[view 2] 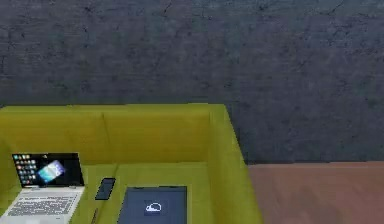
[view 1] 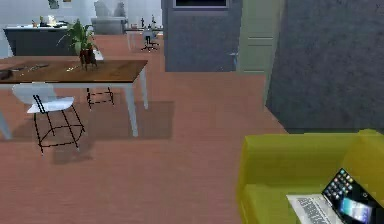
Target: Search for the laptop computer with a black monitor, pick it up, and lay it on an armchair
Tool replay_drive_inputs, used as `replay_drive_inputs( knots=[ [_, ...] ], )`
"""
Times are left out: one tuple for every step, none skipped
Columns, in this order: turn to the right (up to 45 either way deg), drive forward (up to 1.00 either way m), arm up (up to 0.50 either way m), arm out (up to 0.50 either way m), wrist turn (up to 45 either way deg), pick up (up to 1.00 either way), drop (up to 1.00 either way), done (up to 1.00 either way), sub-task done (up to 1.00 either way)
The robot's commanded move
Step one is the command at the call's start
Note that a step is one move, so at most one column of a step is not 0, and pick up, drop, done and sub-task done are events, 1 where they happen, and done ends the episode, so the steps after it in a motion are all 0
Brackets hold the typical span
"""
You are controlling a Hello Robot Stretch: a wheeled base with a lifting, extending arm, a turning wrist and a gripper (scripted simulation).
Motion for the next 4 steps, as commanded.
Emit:
replay_drive_inputs(
  knots=[
    [-42.0, 0.0, 0.0, 0.0, 0.0, 0.0, 0.0, 0.0, 0.0],
    [0.0, 0.0, 0.5, 0.0, 0.0, 0.0, 0.0, 0.0, 0.0],
    [0.0, 0.0, 0.0, 0.48, 0.0, 0.0, 0.0, 0.0, 0.0],
    [0.0, 0.0, 0.0, 0.0, 45.0, 0.0, 0.0, 0.0, 0.0]
  ],
)
